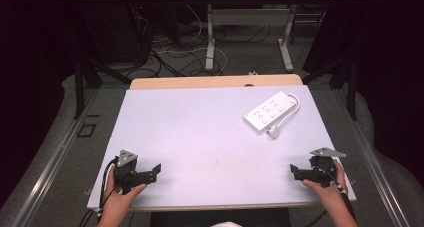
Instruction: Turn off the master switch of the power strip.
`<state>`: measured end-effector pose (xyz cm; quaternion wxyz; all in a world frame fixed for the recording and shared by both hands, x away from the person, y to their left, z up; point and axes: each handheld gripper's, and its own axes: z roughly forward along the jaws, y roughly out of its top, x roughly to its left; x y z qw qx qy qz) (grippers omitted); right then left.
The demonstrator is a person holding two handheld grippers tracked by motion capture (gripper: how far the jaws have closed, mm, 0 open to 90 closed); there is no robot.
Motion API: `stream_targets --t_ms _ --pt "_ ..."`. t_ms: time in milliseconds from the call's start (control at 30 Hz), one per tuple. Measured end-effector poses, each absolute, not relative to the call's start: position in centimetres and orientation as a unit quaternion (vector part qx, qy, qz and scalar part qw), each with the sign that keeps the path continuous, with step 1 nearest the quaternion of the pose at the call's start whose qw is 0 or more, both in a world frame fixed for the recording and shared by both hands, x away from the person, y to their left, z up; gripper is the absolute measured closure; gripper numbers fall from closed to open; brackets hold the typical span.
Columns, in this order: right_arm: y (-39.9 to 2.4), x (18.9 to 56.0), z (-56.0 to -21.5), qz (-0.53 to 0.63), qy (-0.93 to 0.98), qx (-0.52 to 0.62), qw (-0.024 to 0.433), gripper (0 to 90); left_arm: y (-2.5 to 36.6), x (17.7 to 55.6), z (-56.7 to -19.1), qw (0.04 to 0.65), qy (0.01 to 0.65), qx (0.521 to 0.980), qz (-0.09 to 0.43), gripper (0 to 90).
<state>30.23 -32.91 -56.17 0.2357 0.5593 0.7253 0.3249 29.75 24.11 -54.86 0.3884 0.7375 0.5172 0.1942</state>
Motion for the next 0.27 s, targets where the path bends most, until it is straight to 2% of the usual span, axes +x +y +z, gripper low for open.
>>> stream_targets --t_ms 267 --pt "-33.03 30.24 -56.18 0.326 0.723 0.563 0.235 1.8 24.17 29.75 -54.83 0.388 0.519 0.737 0.194 3.7"
